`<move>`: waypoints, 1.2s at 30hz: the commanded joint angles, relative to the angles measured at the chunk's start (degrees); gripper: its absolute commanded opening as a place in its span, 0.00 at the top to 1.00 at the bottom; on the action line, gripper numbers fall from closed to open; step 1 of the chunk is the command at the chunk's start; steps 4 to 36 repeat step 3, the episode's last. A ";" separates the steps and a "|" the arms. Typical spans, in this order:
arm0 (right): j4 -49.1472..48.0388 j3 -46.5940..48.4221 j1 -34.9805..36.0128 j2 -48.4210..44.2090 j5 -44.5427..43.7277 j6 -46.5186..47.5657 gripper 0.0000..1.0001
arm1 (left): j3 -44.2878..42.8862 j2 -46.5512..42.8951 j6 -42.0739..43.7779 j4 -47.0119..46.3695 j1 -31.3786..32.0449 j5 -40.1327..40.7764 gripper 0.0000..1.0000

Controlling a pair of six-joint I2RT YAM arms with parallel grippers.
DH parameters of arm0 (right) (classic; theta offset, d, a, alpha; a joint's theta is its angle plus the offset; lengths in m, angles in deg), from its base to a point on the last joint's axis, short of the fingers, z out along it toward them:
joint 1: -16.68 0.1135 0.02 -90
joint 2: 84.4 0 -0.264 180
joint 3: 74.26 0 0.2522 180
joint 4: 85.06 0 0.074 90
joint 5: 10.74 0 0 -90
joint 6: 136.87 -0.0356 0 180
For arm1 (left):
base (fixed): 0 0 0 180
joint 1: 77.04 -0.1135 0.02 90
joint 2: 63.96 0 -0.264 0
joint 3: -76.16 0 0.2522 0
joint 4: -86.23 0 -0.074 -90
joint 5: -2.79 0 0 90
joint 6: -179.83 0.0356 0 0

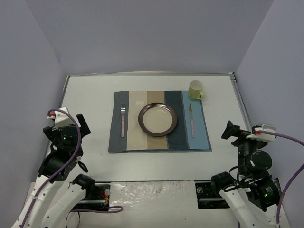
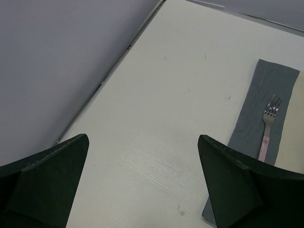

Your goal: Set the dinner table for one person

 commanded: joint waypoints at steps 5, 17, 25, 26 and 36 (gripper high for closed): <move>-5.37 -0.04 0.46 0.62 -0.17 0.17 0.00 | -0.33 1.02 0.68 -3.65 -1.43 -2.54 0.03; -5.37 -0.04 0.46 0.62 -0.17 0.17 0.00 | -0.33 1.02 0.68 -3.65 -1.43 -2.54 0.03; -5.37 -0.04 0.46 0.62 -0.17 0.17 0.00 | -0.33 1.02 0.68 -3.65 -1.43 -2.54 0.03; -5.37 -0.04 0.46 0.62 -0.17 0.17 0.00 | -0.33 1.02 0.68 -3.65 -1.43 -2.54 0.03; -5.37 -0.04 0.46 0.62 -0.17 0.17 0.00 | -0.33 1.02 0.68 -3.65 -1.43 -2.54 0.03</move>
